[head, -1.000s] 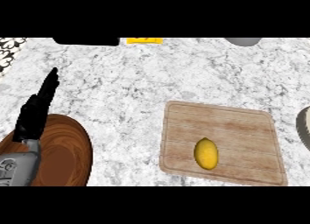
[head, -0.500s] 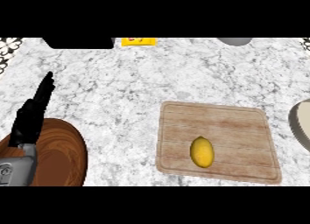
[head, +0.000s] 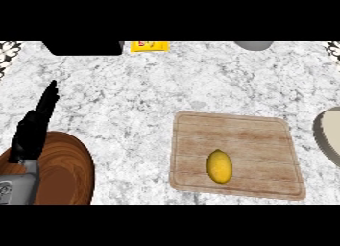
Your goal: Pick the croissant from the cutting board and place it in the tiered basket
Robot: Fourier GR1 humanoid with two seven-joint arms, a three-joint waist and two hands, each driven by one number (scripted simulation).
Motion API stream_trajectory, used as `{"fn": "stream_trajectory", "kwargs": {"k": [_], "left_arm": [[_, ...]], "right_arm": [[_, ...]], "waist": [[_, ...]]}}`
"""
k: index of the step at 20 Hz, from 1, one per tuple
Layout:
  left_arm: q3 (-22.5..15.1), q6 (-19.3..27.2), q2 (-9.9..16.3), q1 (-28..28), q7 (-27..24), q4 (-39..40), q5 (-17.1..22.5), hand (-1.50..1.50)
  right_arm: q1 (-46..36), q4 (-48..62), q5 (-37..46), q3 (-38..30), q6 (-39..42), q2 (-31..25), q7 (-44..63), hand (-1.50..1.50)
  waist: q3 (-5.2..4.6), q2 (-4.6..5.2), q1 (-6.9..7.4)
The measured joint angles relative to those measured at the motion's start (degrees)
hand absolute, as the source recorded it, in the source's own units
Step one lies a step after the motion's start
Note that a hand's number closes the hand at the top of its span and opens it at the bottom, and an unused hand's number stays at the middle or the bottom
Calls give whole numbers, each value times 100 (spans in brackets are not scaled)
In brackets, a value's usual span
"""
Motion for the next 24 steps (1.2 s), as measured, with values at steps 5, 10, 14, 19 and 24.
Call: {"fn": "stream_trajectory", "kwargs": {"k": [5,10,14,19,24], "left_arm": [[13,37,-9,104,-24,-148,6,0],[36,3,19,64,-126,-43,10,0],[15,4,13,36,-23,-106,-5,0],[-37,61,-55,11,-34,-48,-69,0],[13,28,-7,21,-10,-17,-35,0]], "right_arm": [[362,-710,-499,-624,-252,331,53,-150],[740,-1468,-638,-845,-555,713,55,-150],[1040,-2013,-647,-891,-967,839,-92,-150],[1335,-2791,-347,-811,-1205,1025,-78,-150],[1325,-3882,178,-768,-973,1266,157,-150]], "waist": [[-37,-34,-11],[-58,-40,3],[-64,-13,37],[-2,17,26],[14,15,-2]]}}
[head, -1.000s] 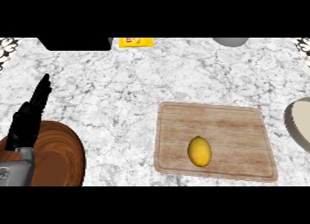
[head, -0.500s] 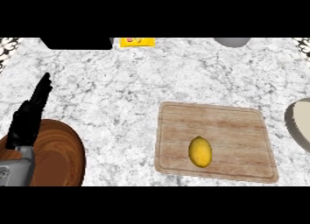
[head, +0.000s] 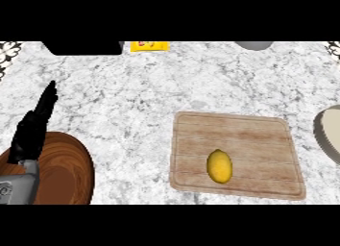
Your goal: Pick the croissant from the cutting board and place it in the tiered basket
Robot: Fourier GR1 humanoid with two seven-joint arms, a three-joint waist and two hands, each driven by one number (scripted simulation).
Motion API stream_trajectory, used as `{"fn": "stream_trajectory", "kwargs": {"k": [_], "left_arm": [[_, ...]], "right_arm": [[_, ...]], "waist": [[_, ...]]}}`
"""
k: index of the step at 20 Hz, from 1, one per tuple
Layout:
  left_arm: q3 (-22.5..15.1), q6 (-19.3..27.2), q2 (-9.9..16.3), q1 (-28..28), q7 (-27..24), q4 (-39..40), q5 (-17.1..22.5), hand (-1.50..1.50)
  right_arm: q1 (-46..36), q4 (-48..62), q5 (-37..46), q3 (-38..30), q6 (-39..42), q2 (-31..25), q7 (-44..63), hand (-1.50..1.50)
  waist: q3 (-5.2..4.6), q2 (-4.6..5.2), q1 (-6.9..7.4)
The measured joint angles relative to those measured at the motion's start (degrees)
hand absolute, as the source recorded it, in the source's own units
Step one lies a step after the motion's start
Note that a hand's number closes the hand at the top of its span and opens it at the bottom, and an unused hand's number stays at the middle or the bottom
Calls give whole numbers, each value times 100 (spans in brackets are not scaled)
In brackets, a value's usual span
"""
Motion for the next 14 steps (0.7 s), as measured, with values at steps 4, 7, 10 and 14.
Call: {"fn": "stream_trajectory", "kwargs": {"k": [4,7,10,14], "left_arm": [[27,-2,19,29,-6,15,18,0],[85,-22,45,79,-92,22,66,0],[54,15,27,111,-119,-9,8,0],[39,6,9,35,-7,0,25,0]], "right_arm": [[63,-1099,227,-118,264,526,145,-150],[238,-2117,385,-162,510,1085,176,-150],[483,-3220,549,-54,783,1649,125,-150],[1061,-4653,552,318,1232,2014,93,-150]], "waist": [[5,-20,-36],[3,-38,-76],[7,-44,-86],[11,-29,-61]]}}
